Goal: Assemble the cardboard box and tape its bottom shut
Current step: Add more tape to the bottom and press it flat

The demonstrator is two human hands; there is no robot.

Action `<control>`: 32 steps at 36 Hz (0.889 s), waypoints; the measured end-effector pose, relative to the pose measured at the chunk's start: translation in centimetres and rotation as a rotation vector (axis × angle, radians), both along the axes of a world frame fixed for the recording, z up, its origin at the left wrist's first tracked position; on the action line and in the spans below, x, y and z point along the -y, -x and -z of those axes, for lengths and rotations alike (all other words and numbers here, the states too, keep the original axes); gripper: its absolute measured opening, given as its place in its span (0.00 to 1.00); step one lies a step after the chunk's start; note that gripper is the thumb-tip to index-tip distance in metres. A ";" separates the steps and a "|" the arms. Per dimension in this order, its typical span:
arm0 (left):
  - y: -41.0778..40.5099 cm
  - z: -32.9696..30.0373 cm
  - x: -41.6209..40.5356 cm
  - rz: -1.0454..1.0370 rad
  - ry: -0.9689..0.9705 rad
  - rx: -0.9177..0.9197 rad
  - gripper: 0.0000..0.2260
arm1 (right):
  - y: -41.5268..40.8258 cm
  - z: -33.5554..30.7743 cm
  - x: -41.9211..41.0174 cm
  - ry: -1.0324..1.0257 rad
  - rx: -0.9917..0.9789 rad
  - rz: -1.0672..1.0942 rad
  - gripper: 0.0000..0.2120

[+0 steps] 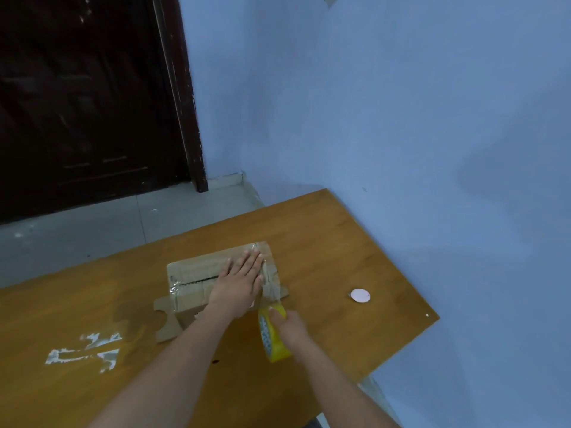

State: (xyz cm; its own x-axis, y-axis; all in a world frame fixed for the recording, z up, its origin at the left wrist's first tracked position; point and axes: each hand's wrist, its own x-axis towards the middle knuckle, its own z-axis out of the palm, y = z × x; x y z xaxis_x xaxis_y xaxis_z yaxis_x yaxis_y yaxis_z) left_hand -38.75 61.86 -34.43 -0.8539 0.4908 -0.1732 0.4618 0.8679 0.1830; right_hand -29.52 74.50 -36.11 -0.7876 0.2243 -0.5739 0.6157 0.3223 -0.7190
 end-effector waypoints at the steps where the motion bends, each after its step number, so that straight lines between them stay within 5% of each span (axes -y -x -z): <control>1: 0.0 0.0 0.0 -0.003 -0.005 0.003 0.24 | 0.0 0.0 -0.1 0.019 -0.014 0.011 0.14; 14: 0.4 0.2 0.3 0.009 -0.025 -0.016 0.24 | -3.8 0.2 -2.1 0.242 -0.101 0.067 0.14; 18: 0.3 0.1 0.4 0.008 -0.026 -0.023 0.24 | -4.5 0.5 -1.6 0.155 -0.111 0.105 0.23; 32: 0.5 0.3 0.2 -0.006 -0.022 -0.002 0.24 | -2.6 0.7 -0.8 -0.186 -0.084 -0.049 0.23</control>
State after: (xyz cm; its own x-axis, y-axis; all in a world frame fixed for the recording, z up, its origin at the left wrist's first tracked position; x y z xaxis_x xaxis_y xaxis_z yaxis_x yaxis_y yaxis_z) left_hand -39.20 61.63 -34.74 -0.8574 0.4892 -0.1601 0.4568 0.8665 0.2013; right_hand -26.92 75.28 -36.85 -0.8435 0.2805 -0.4580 0.5364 0.4825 -0.6924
